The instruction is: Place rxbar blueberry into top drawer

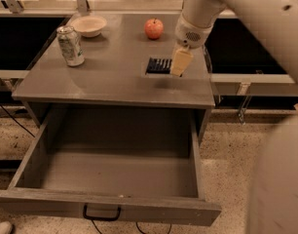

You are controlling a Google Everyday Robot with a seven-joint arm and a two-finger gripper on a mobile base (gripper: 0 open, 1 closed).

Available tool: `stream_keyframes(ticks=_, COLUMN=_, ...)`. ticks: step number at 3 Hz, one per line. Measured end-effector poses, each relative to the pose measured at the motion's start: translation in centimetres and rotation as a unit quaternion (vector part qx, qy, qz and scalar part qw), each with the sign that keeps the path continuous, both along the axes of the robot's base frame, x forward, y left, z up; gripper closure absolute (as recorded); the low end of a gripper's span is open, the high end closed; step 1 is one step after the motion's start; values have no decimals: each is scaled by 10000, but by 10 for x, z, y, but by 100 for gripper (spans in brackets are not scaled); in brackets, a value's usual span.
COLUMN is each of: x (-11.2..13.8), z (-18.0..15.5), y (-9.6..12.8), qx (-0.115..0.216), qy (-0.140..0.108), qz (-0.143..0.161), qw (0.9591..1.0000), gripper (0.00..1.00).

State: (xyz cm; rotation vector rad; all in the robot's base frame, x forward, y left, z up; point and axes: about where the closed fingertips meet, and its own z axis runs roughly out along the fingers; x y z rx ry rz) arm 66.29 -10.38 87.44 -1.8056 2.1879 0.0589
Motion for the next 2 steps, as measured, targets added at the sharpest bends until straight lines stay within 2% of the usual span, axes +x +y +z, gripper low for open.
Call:
stream_keyframes(ticks=1, x=-35, z=48, y=-5, qx=25, qy=-832, qz=-174, qw=9964, gripper=100)
stream_keyframes(ticks=2, x=-120, z=68, y=-35, qx=196, qy=-1586, qz=-498, qw=9859, gripper=100)
